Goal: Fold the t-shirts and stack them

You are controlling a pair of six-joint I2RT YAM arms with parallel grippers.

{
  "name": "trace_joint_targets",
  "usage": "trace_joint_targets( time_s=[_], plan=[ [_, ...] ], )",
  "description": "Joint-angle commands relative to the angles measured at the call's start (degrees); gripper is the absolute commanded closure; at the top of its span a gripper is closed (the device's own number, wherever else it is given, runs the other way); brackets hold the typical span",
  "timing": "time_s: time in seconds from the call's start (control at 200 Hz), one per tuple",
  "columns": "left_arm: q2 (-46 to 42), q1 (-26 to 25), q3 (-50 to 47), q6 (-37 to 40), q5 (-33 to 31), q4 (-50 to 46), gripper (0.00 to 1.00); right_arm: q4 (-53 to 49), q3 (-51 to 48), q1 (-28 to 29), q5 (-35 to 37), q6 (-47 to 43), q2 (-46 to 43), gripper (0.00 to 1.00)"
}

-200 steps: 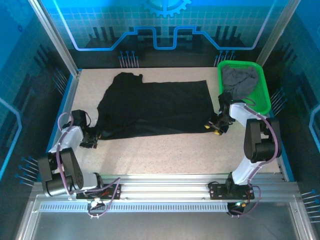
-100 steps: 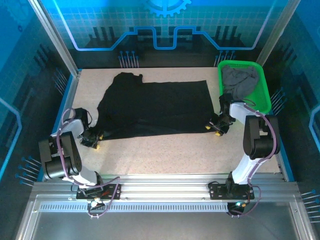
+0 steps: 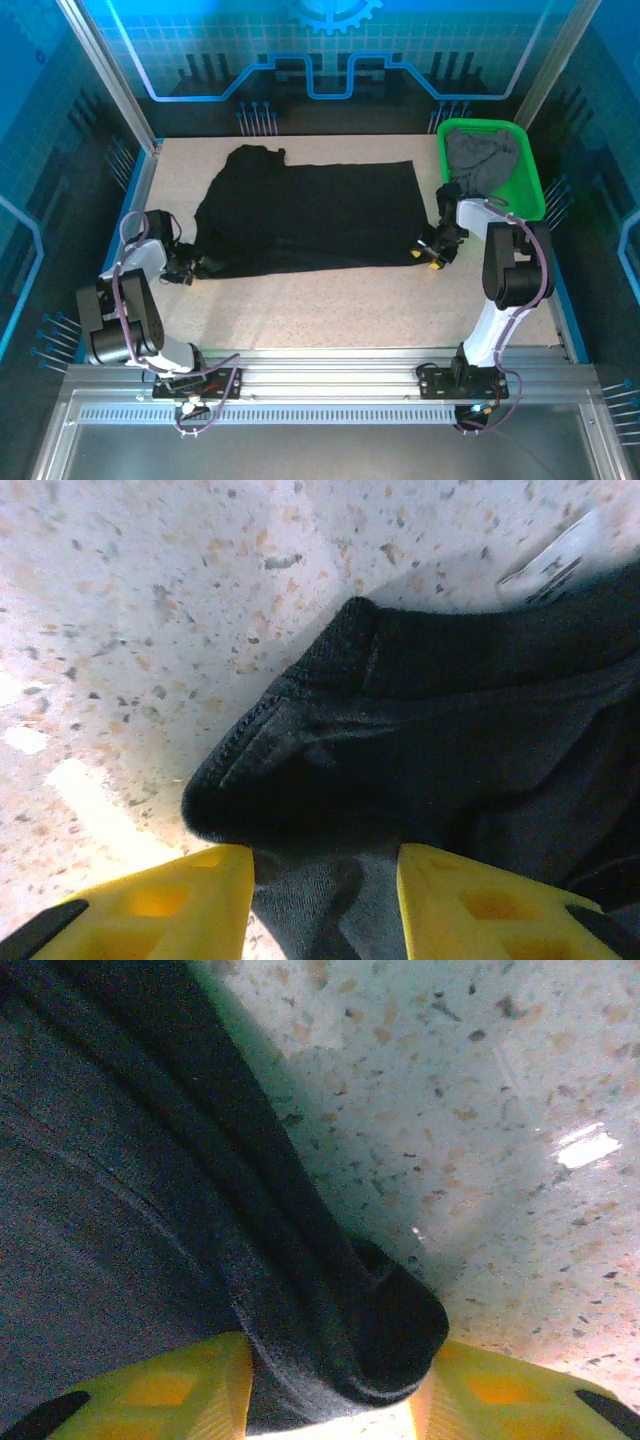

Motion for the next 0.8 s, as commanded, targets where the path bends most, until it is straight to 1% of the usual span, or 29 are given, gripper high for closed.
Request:
trace_joint_targets(
  time_s=[0.0,0.13,0.19,0.27,0.33,0.415,0.44,0.52,0.565,0.69,0.795],
  plan=[
    [2.3,0.2,1.6,1.1,2.6,1.1,0.58,0.9,1.0,-0.7,3.5,0.5,2.9,0.56],
    [2.9,0.0,1.9,1.7,2.8,0.4,0.60,0.5,1.5,-0.7,3.8,0.4,4.1,0.56],
    [2.8,0.0,1.6,1.9,2.7,0.0,0.64,0.3,1.9,-0.7,4.0,0.6,4.7,0.59],
    [2.4,-0.4,0.9,1.9,2.4,-0.1,0.65,0.5,2.3,-0.6,4.4,0.6,4.9,0.60],
    [2.5,-0.6,0.3,2.0,2.3,-0.2,0.66,0.2,2.9,-0.6,4.4,0.7,5.2,0.68],
    [3.0,-0.7,-0.4,2.2,2.1,-0.1,0.73,-0.2,3.7,-0.4,4.6,0.6,5.8,0.82],
    [3.1,-0.7,-0.5,2.3,2.0,0.0,0.77,-0.2,3.7,-0.4,4.6,0.6,5.7,0.88],
    [2.7,-0.8,-0.6,2.3,1.1,-0.2,0.92,0.5,3.2,-0.1,4.9,0.7,4.7,1.00],
    [1.8,-0.7,-0.3,2.3,0.4,-0.4,1.00,0.9,2.9,0.2,5.3,0.9,3.5,1.00],
    [-1.9,-0.8,1.0,1.3,-1.2,-1.3,1.00,0.3,3.4,1.5,6.9,0.5,-0.8,1.00],
    [-3.4,-0.9,3.6,-1.1,-0.5,-1.4,1.00,-0.8,5.5,2.0,6.1,-0.1,-3.2,1.00]
  ],
)
